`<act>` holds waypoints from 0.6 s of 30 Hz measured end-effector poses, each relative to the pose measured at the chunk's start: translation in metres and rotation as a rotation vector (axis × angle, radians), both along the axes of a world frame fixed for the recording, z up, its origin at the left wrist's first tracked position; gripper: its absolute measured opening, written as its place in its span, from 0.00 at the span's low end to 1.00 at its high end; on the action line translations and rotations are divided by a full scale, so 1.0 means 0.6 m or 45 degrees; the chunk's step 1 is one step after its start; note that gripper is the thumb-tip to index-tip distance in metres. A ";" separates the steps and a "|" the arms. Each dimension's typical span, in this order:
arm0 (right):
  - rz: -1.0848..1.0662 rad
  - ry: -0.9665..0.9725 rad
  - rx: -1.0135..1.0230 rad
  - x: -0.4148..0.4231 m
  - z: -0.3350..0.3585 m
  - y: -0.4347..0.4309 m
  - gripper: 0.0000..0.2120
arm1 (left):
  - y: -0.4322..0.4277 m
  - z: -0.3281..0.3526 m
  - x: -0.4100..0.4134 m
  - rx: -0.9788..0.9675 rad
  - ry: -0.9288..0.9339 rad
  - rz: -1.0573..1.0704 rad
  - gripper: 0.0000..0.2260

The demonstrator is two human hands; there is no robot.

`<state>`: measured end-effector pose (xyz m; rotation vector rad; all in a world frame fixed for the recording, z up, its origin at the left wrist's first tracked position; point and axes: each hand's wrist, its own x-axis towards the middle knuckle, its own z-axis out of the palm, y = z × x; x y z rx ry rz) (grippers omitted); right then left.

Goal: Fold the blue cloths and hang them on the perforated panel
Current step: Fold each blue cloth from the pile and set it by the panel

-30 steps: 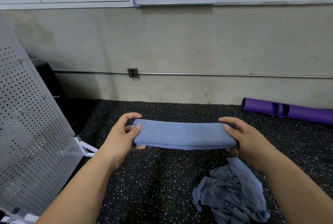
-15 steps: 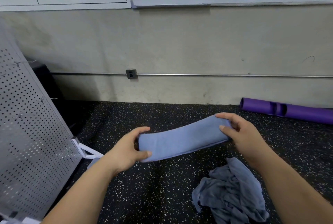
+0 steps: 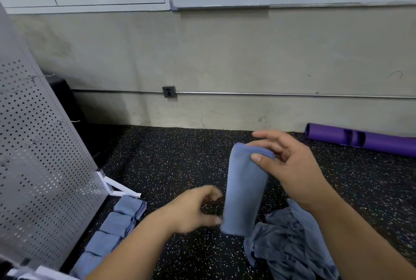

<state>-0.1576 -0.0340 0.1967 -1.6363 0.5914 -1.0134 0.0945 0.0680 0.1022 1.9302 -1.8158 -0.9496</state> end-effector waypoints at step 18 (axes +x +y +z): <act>-0.060 0.000 0.036 0.039 -0.029 0.009 0.26 | -0.010 0.057 -0.078 -0.489 1.006 0.275 0.13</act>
